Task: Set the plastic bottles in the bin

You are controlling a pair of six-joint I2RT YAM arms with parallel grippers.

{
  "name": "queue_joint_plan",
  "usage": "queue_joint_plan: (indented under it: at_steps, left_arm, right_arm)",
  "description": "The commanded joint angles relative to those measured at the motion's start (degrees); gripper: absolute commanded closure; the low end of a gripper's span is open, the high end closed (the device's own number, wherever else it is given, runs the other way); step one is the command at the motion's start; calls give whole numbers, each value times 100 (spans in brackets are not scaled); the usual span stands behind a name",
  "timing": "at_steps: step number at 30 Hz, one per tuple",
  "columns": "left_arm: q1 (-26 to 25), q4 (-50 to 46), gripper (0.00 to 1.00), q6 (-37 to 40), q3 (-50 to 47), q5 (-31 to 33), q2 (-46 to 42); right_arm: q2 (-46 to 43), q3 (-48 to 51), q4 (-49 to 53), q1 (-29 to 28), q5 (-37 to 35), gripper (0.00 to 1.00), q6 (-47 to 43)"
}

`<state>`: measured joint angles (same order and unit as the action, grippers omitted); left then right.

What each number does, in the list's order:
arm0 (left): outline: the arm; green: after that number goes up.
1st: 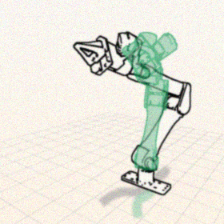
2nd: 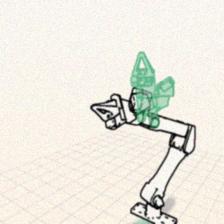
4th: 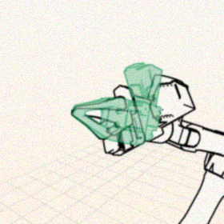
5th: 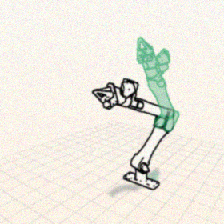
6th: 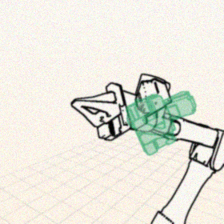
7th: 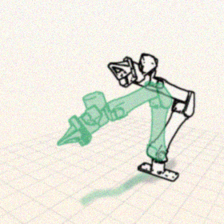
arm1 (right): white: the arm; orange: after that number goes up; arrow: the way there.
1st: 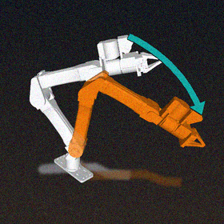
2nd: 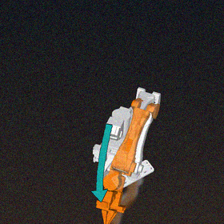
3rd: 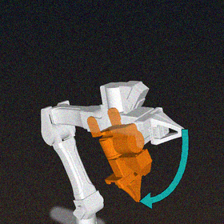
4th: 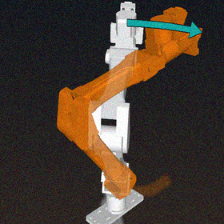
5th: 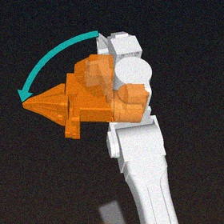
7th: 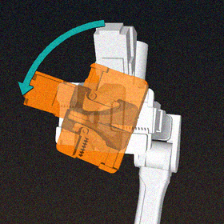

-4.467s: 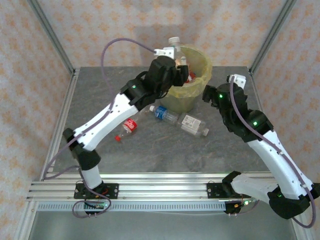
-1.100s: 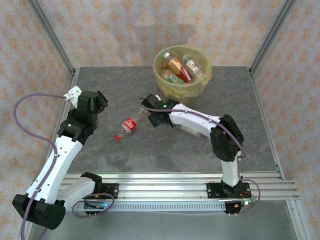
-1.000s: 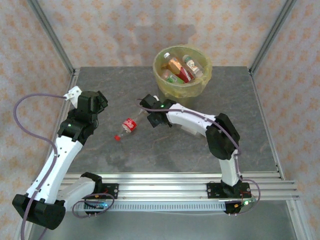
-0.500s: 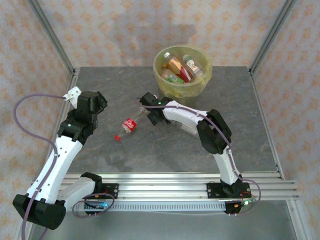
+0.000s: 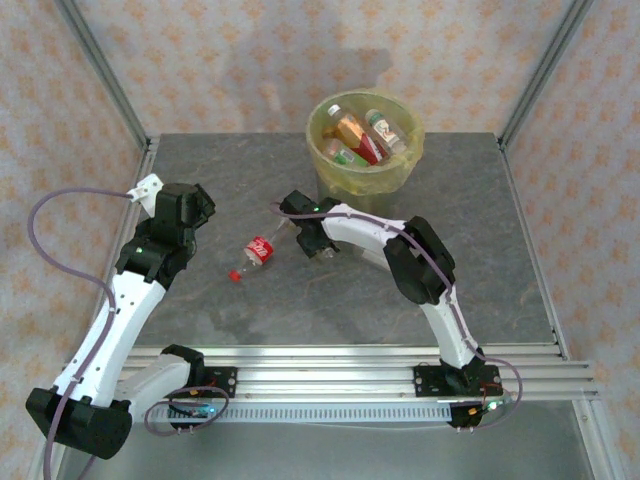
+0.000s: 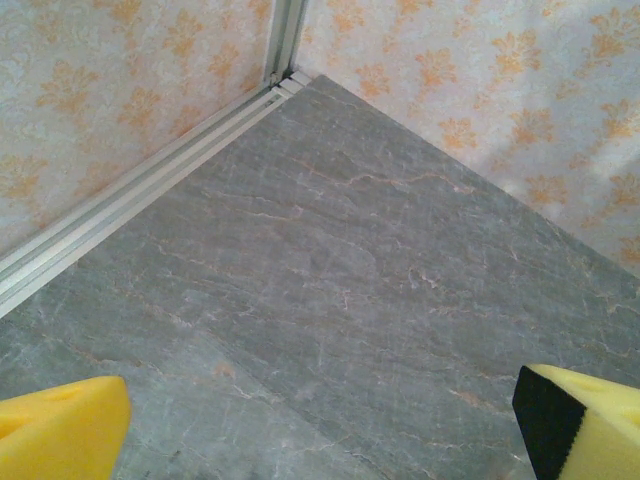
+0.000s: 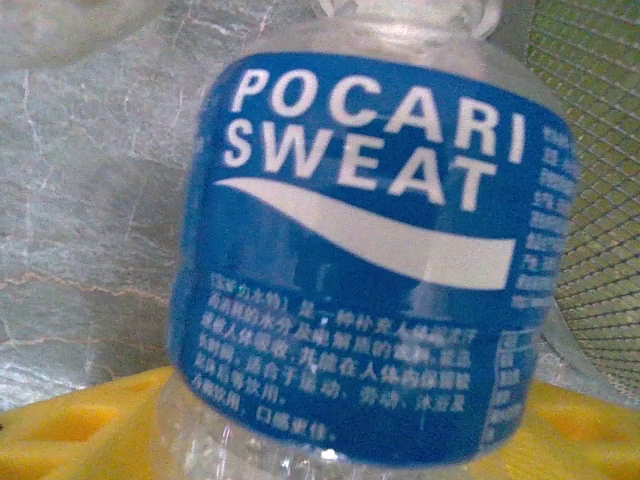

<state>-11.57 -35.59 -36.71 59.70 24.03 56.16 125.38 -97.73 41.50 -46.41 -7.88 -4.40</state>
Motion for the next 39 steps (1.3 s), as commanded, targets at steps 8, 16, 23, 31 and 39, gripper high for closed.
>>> queue_joint_plan:
  at_steps: [8,16,23,31,39]
  left_arm:
    - [59,-168,0,-141,-11,-23,35]
    - [66,-159,0,-126,20,0,18]
    - [60,-133,0,-144,48,-60,44]
    - [59,-123,0,-144,94,-101,96]
    - [64,-229,0,12,422,-94,387]
  right_arm:
    - [-668,163,559,-129,-213,52,300]
    - [-2093,280,1051,-311,-213,62,702]
    - [-3196,-106,1136,-308,-10,62,677]
    - [-3413,-1309,894,-113,-219,62,102]
    - [-3087,-2173,577,561,-265,62,-95]
